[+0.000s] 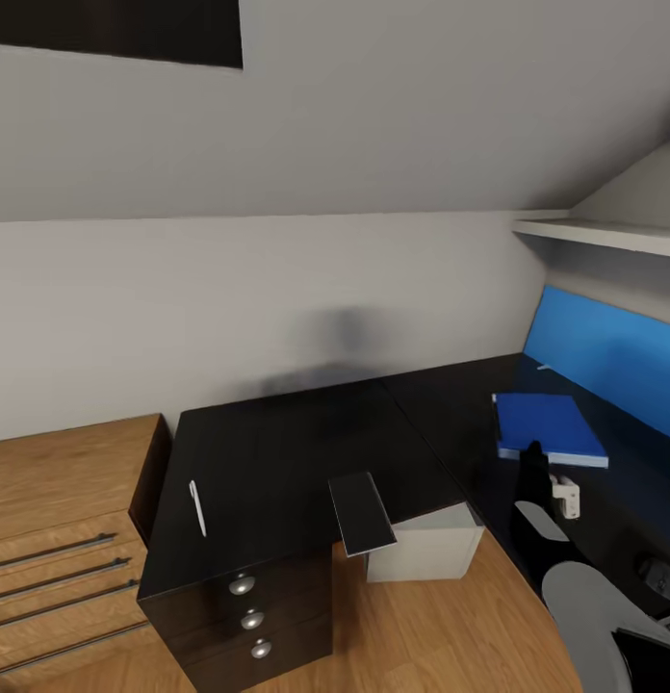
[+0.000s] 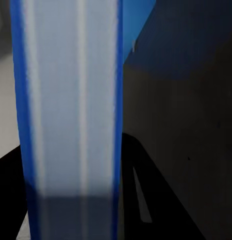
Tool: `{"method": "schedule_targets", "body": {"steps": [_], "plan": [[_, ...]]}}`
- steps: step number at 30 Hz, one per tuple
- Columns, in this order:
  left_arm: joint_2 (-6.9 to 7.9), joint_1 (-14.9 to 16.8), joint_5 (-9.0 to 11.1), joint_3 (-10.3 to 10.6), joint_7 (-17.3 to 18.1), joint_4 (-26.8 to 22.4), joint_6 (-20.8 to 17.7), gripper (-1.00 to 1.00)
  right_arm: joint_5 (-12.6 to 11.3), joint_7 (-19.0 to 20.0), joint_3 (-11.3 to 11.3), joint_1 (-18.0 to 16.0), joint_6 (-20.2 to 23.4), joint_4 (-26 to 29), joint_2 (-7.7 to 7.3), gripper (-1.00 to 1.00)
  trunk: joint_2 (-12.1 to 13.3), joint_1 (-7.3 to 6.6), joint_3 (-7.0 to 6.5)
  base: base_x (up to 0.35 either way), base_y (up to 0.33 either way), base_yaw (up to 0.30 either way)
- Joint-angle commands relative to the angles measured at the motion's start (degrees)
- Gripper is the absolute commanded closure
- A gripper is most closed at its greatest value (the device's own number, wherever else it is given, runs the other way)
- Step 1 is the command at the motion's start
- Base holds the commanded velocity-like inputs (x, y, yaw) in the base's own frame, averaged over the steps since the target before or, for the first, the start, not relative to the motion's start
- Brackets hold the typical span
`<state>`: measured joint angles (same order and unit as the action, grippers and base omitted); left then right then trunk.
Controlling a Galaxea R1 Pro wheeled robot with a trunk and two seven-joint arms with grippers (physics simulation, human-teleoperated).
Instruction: In the bedroom, organize the workspace by keeping the computer under the desk, ensuring the monitor is on the desk, placing the keyboard on the desk next to the monitor, placing the mouse on the desk next to the keyboard, moving the folder from the swivel chair onto the desk next to the mouse, stacking the notebook on top of the folder with the pen on top of the notebook, and positioning the swivel chair next to the desk.
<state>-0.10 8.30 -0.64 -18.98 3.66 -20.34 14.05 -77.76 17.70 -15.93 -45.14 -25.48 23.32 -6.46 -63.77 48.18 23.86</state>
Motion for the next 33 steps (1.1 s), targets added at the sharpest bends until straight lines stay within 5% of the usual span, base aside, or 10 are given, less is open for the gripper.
{"method": "schedule_targets", "body": {"steps": [1, 6, 21, 26, 27, 31, 33], "plan": [[-0.05, 0.0, -0.1, -0.4, 0.4, 0.0, 0.2, -1.0, -0.9, 1.9, -0.1, -0.1, 0.0, -0.6, -0.01, 1.0, -0.5, 0.23, 0.24, 0.0, 0.0, 0.0], [-0.22, 0.0, -0.1, -0.4, 0.3, 0.0, 0.2, -1.0, -2.5, 6.9, -0.1, 0.0, 0.1, -2.3, -0.14, 1.0, -2.5, 1.32, 1.14, -0.012, 0.0, 0.0], [0.11, 0.0, -0.1, -0.6, 0.3, -0.1, 0.2, -1.0, -3.0, 7.6, -0.2, 0.0, 0.2, -2.6, -0.07, 1.0, -8.5, 4.62, 3.83, -0.195, 0.0, 0.0], [1.24, 0.0, 0.9, -4.1, 0.5, -2.5, 0.3, -1.0, -3.0, 7.7, -0.2, 0.0, 0.2, -2.6, -0.09, 1.0, -10.5, 5.72, 4.73, -0.018, 0.0, 0.0], [1.41, -0.1, 1.6, -6.2, 0.7, -8.5, 0.1, -1.0, -3.0, 7.6, -0.1, 0.0, 0.2, -2.6, -0.12, 1.0, -10.9, 5.94, 4.91, -0.003, 0.0, 0.0], [-1.04, -5.0, 1.9, -7.2, 0.8, -21.8, -1.6, -1.0, -2.9, 7.6, -0.1, 0.0, 0.3, -2.7, -0.13, 1.0, -12.5, 6.82, 5.63, -0.001, 0.0, 0.0], [-2.1, -7.3, 1.9, -7.4, 0.8, -26.8, -5.5, -1.0, -3.0, 7.6, -0.1, 0.0, 0.3, -2.8, -0.11, 1.0, -13.3, 7.25, 5.99, 0.0, 0.0, 0.0]]}}
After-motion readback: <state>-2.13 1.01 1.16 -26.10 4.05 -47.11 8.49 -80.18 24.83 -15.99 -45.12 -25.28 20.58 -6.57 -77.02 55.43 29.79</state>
